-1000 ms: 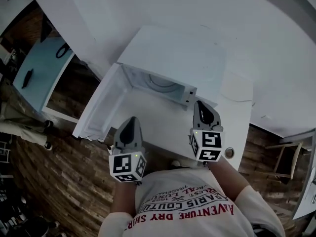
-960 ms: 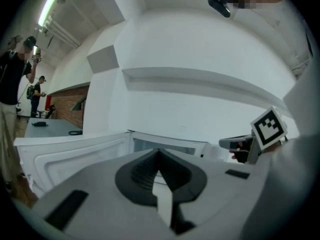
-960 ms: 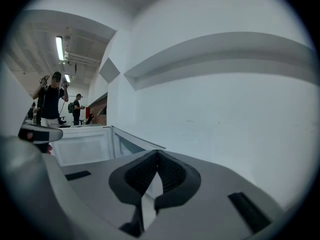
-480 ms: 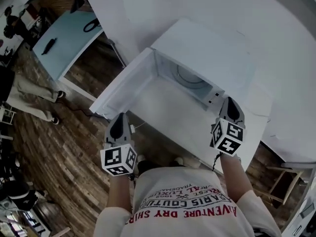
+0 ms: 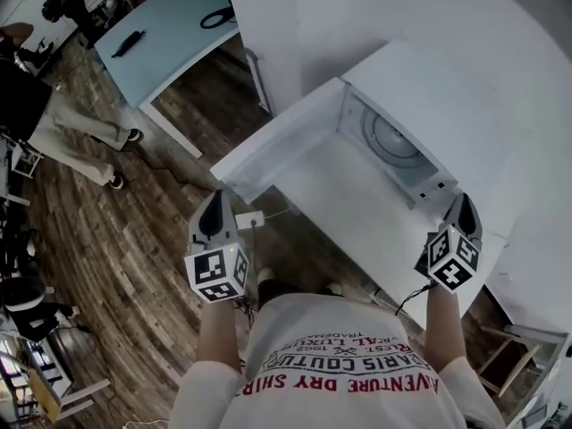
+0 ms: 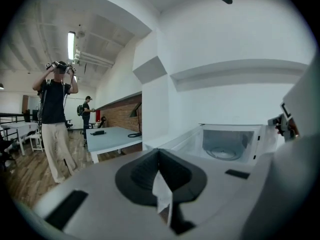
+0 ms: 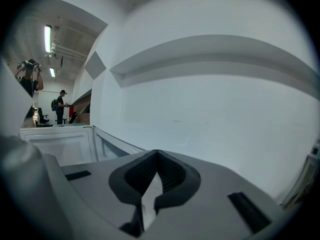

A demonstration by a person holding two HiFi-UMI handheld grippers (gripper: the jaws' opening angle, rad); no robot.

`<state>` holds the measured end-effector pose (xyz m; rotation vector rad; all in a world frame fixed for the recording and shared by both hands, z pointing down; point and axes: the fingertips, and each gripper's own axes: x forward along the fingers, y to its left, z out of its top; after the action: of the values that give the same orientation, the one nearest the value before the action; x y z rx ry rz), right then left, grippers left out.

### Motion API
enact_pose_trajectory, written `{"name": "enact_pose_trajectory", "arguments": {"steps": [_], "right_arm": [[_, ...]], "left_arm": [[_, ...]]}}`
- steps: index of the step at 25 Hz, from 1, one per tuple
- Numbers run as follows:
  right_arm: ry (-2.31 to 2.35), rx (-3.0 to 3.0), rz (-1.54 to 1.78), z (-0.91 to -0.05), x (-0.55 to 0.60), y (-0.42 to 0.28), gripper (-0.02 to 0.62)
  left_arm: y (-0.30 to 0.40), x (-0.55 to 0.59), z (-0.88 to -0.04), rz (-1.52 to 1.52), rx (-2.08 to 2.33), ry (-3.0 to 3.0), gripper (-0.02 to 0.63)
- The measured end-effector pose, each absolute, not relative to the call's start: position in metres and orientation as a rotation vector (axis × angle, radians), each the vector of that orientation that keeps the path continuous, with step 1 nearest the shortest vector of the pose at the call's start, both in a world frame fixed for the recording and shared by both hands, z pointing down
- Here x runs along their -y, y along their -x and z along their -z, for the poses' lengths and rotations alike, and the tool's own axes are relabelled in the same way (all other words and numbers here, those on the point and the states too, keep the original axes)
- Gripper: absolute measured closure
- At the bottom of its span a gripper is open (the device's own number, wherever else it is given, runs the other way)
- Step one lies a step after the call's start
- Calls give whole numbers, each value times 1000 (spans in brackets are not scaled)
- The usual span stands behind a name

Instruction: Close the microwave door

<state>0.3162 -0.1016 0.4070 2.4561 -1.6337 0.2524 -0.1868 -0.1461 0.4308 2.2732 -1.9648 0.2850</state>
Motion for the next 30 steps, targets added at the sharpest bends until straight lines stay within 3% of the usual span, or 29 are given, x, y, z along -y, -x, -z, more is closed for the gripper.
{"name": "enact_pose_trajectory", "arguments": {"steps": [11, 20, 30], "right_arm": [[-2538, 1506, -253, -403, 99, -310, 589], [-2580, 1463, -276, -403, 103, -306, 589], [-2598, 1506, -285, -403, 101, -310, 589]], "left_arm": [[242, 193, -440, -306, 1906, -2337, 600], [240, 210, -450, -124, 1703, -2295, 600], [197, 182, -465, -189, 1583, -2342, 600]]}}
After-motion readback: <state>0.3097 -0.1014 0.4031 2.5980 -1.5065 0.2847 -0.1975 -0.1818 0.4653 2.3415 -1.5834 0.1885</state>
